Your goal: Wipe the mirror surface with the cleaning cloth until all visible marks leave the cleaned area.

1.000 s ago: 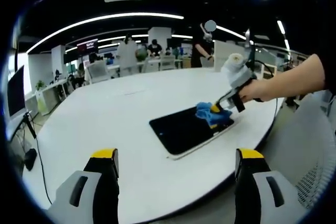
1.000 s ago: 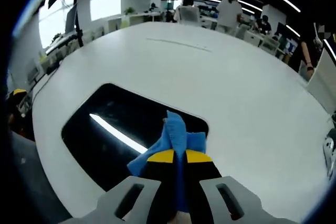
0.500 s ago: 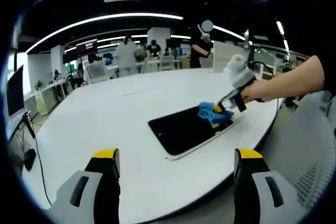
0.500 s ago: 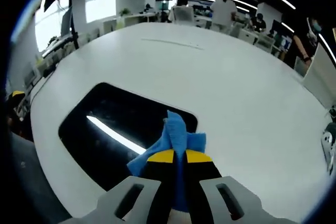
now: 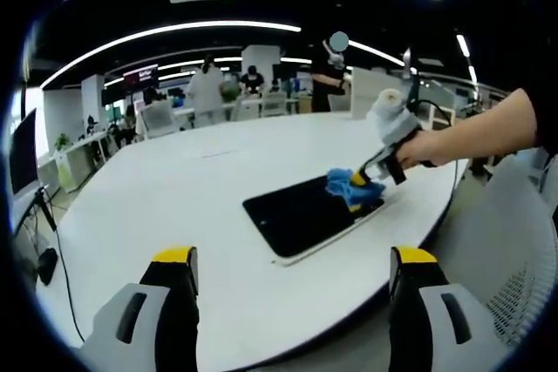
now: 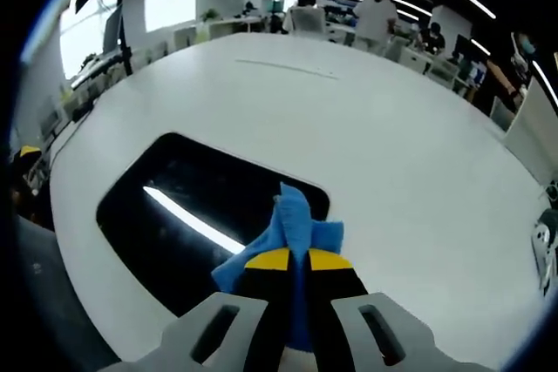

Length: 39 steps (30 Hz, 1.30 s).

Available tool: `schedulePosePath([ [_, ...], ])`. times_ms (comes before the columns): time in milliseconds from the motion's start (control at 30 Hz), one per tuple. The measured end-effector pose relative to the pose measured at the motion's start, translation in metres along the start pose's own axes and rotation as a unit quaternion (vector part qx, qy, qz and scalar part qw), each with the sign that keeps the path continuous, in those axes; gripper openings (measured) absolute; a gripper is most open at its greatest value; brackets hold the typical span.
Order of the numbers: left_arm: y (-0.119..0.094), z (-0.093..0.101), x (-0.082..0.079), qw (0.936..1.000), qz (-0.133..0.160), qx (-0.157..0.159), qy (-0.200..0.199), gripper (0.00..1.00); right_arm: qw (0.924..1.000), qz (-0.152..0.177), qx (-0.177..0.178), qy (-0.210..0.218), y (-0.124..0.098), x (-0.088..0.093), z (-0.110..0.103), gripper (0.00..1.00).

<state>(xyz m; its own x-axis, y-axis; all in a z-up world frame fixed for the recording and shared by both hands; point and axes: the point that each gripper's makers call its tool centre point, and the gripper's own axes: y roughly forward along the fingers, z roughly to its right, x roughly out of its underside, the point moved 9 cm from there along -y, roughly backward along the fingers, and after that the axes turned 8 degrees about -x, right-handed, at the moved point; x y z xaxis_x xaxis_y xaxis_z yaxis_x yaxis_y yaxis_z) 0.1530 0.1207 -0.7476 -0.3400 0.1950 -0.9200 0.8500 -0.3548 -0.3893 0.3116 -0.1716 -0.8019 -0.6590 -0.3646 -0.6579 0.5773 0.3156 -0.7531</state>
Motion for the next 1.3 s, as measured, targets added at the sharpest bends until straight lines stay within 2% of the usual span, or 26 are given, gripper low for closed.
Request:
schedulePosePath([
  [433,0.0,0.001,0.0,1.0,-0.003,0.002,-0.001,0.9,0.9998,-0.002,-0.018,0.007,-0.009,0.009,-0.007,0.0],
  [1000,0.0,0.001,0.0,1.0,-0.003,0.004,-0.001,0.9,0.999,0.0,-0.04,-0.02,-0.024,0.026,-0.021,0.0],
  [1300,0.0,0.001,0.0,1.0,-0.005,0.002,-0.001,0.9,0.9984,0.003,-0.054,-0.012,-0.028,0.031,-0.023,0.0],
])
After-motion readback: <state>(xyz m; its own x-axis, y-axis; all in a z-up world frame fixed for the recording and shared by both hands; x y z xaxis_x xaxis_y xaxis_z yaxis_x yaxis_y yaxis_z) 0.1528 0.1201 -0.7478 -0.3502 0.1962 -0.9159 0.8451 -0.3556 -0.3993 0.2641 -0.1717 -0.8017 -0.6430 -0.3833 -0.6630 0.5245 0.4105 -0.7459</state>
